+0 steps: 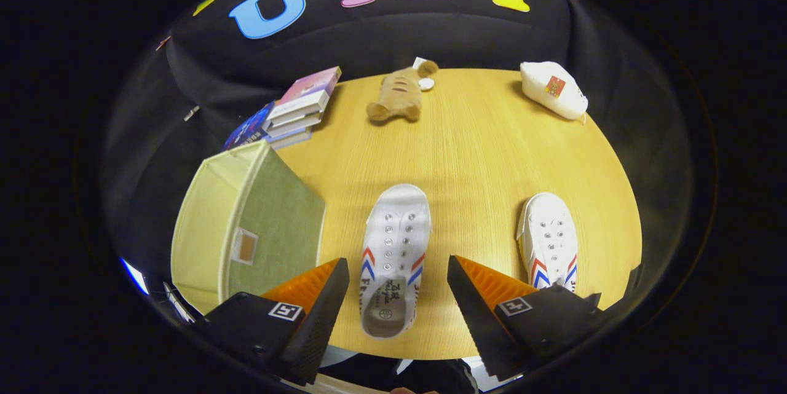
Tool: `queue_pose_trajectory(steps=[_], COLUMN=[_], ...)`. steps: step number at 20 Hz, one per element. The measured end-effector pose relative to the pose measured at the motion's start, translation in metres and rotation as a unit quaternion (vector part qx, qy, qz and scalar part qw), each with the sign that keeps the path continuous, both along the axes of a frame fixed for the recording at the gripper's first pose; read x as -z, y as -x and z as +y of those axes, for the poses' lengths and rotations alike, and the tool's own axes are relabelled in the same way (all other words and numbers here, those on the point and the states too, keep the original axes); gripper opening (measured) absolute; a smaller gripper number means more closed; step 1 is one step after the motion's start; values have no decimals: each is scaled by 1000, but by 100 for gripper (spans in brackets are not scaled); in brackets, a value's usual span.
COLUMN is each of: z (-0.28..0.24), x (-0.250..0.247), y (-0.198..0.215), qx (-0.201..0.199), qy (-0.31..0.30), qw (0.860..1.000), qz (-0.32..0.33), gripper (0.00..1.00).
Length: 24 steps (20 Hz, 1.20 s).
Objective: Open the storage box then place both shoes into the box .Put the left shoe in first, then the right shoe, with the right side of both shoes facing outward in a uniform manner.
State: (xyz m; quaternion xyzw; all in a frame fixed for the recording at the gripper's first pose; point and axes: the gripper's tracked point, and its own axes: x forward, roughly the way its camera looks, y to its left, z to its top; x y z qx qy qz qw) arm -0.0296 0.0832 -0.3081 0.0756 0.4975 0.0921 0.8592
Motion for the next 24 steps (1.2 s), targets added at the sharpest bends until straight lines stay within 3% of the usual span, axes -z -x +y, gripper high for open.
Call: queue_pose_trajectory(steps=[8,12,16,19,24], z=[-21,-14,0,7,4], x=[70,81,81,80,79], y=[9,1,1,4,2], qx=[-51,-71,-80,-77,-35], qy=[48,25,-16,-29,-49], qw=[997,996,995,995,996], qz=[36,42,52,59,69], gripper=[99,96,65,31,17])
